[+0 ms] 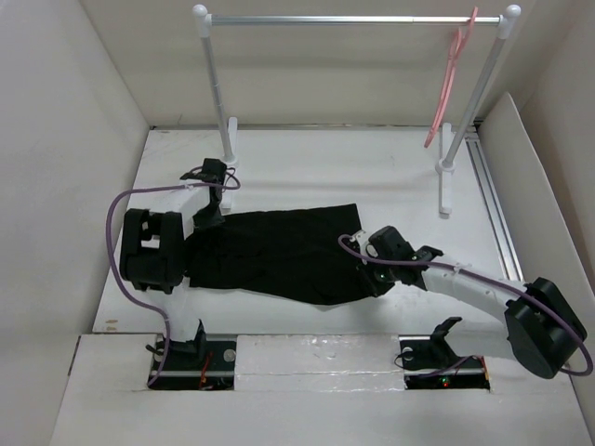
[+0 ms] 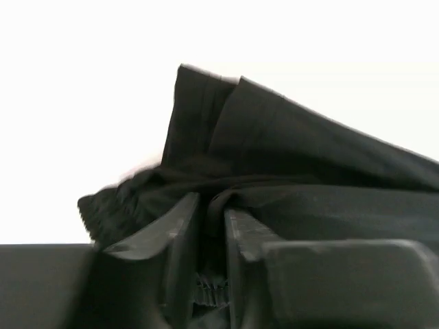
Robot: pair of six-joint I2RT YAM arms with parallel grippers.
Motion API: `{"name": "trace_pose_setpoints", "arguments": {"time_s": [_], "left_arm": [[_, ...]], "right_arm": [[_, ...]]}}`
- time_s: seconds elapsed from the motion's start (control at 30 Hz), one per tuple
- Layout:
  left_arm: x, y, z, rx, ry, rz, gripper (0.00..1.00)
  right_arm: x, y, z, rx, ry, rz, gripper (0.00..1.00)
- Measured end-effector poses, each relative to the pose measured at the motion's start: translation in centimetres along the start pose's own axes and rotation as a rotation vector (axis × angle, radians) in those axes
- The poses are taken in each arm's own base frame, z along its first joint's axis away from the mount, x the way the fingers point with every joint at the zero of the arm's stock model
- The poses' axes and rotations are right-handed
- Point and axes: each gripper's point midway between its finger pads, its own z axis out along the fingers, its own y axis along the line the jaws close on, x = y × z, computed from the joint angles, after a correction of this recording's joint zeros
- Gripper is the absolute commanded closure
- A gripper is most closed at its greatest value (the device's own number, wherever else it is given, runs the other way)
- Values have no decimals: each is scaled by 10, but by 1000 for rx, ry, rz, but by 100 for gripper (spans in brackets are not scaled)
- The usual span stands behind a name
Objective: Place the trousers on the hanger
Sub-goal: Fold the trousers, then grab a hanger with the right arm
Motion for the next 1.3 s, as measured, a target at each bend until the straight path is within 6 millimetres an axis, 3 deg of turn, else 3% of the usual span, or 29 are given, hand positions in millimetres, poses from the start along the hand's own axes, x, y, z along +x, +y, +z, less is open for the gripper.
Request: {"name": "trace_pose_setpoints", "arguments": {"time_s": [0.03, 0.07, 0.13, 0.17, 0.33, 0.37, 0.43, 0.47, 0.53, 0.57, 0.6, 0.7, 0.8, 0.87, 0.97, 1.03, 1.13, 1.23, 1.27, 1.3], "left_arm": [[-1, 0, 6, -17, 8, 8, 79], [-2, -1, 9, -27, 11, 11, 70], [-8, -1, 11, -45, 1, 25, 63], [-14, -1, 8, -58, -18, 32, 55], [-56, 6, -12, -136, -154, 16, 34], [-63, 7, -16, -150, -176, 11, 32], [-71, 11, -23, -177, -205, 4, 32], [-74, 14, -26, -192, -213, 1, 32], [-81, 17, -36, -202, -237, -8, 31], [-84, 19, -44, -199, -253, -18, 30], [-88, 21, -53, -192, -272, -28, 30], [-100, 29, -86, -153, -348, -68, 33], [-109, 37, -118, -113, -420, -112, 33], [-109, 40, -127, -95, -435, -122, 32], [-103, 36, -122, -76, -406, -105, 31], [-94, 32, -108, -80, -358, -86, 31], [-81, 28, -77, -104, -271, -65, 32], [-72, 29, -55, -124, -208, -79, 34], [-72, 29, -54, -118, -202, -90, 40], [-73, 28, -56, -100, -204, -105, 45]], "right_arm": [[5, -2, 3, 6, 17, 4, 78], [11, -3, 5, 10, 33, 7, 78], [13, -5, 8, 17, 35, 9, 78], [12, -6, 8, 21, 29, 9, 78], [11, -11, 6, 52, 18, 12, 76], [13, -13, 4, 67, 22, 12, 67], [13, -13, 1, 72, 20, 11, 61], [13, -14, -2, 80, 31, 8, 48], [10, -12, -10, 81, 44, -4, 35], [4, -9, -18, 79, 45, -21, 26], [-7, -4, -28, 75, 28, -39, 23], [-63, 13, -73, 60, -114, -105, 19], [-122, 30, -131, 46, -301, -155, 23], [-158, 42, -175, 42, -433, -185, 29], [-199, 53, -238, 46, -608, -216, 31], [-215, 56, -263, 51, -681, -227, 30], [-220, 56, -267, 46, -690, -240, 22], [-212, 51, -236, 36, -605, -233, 27], [-207, 49, -222, 35, -565, -227, 57], [-202, 45, -210, 39, -527, -223, 79]]}}
